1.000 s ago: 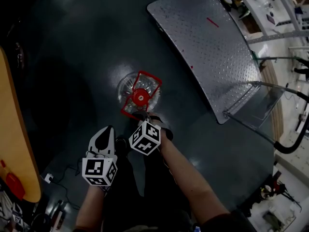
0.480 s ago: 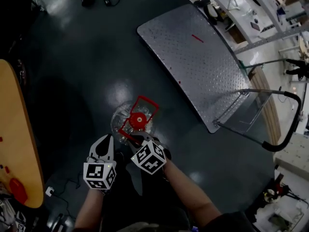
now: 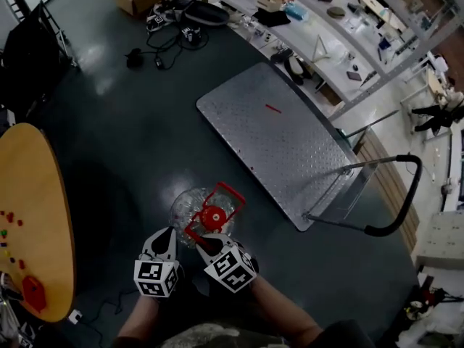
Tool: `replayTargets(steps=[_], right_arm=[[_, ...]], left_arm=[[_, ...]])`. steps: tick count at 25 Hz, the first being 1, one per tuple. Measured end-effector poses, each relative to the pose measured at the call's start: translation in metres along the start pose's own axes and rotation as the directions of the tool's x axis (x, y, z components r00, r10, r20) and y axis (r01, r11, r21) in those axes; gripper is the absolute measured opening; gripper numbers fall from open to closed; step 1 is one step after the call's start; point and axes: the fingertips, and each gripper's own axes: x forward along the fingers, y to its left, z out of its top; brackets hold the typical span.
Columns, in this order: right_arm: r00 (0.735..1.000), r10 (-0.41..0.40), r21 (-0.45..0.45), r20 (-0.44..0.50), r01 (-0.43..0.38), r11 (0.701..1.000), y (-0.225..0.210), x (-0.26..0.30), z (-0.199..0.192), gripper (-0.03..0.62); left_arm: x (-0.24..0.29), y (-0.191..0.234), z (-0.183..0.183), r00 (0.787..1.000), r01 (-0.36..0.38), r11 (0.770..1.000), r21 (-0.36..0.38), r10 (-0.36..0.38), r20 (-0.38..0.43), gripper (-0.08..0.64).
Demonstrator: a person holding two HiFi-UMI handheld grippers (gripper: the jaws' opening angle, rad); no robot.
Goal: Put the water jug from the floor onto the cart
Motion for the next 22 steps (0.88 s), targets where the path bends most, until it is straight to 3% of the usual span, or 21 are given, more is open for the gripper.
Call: replayTargets(steps=[5,11,16,22], right_arm=[[0.998,-0.047,-0.011,0.033,0.048,0.999,-0.009,-0.053,0.021,0.034],[0.994,-0.098,0.019,0.054,0.098,0.995,-0.029,-0.087,0.017,0.035],[0.986,-0.161,0.106,0.046,0.155,0.982,-0.049,-0.103,0.004,0.037],[0.969,-0.242,0.24,0.053,0.223,0.945,-0.085,-0.114,-0.009,0.038]], left_arm=[[-0.02,-0.025,0.04,0.998,0.017,0.998,0.053,-0.019,0.055,0.002],[-0.013,-0.045,0.077,0.993,0.019,0.99,0.141,-0.034,0.109,0.002],[-0.005,-0.07,0.098,0.987,0.08,0.982,0.173,-0.102,0.123,0.002],[0.028,-0.085,0.105,0.978,0.181,0.96,0.215,-0.199,0.065,0.002]])
